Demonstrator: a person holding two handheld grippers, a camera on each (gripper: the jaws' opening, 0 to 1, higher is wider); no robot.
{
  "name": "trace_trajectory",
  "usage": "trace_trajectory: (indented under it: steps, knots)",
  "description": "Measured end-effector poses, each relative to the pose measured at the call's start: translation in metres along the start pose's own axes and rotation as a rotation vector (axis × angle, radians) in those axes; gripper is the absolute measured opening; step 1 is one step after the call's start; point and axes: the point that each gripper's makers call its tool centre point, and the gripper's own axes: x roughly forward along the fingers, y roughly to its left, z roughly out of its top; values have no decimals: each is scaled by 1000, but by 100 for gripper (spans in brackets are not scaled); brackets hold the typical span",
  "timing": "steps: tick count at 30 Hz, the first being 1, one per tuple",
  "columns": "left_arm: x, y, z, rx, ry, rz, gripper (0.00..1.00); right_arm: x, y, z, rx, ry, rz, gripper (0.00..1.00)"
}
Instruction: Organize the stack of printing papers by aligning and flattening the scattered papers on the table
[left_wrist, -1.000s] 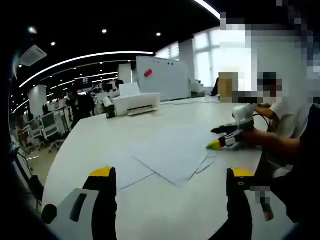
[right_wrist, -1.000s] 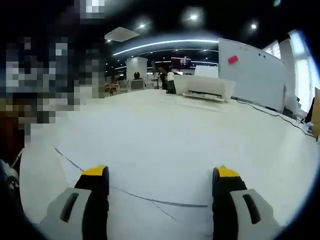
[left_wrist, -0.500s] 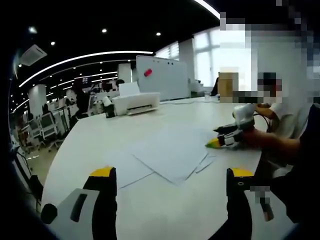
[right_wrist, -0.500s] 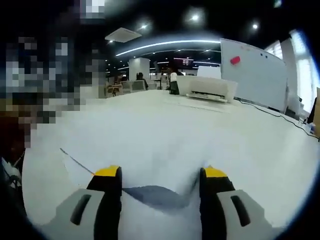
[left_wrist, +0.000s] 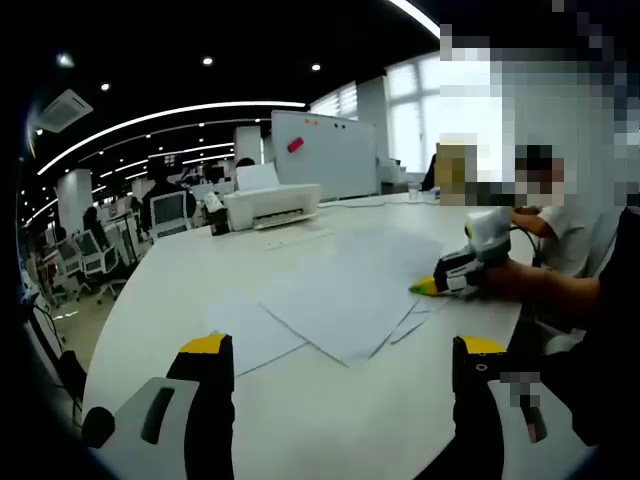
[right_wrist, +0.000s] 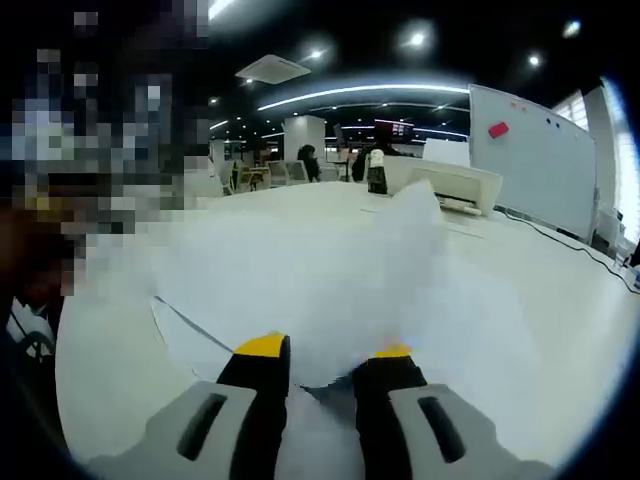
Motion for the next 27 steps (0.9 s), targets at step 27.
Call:
trace_trajectory:
  steps: [27]
  knots:
    - [-6, 3, 4, 8, -6, 11, 93, 9, 0, 2, -141, 5, 2, 0]
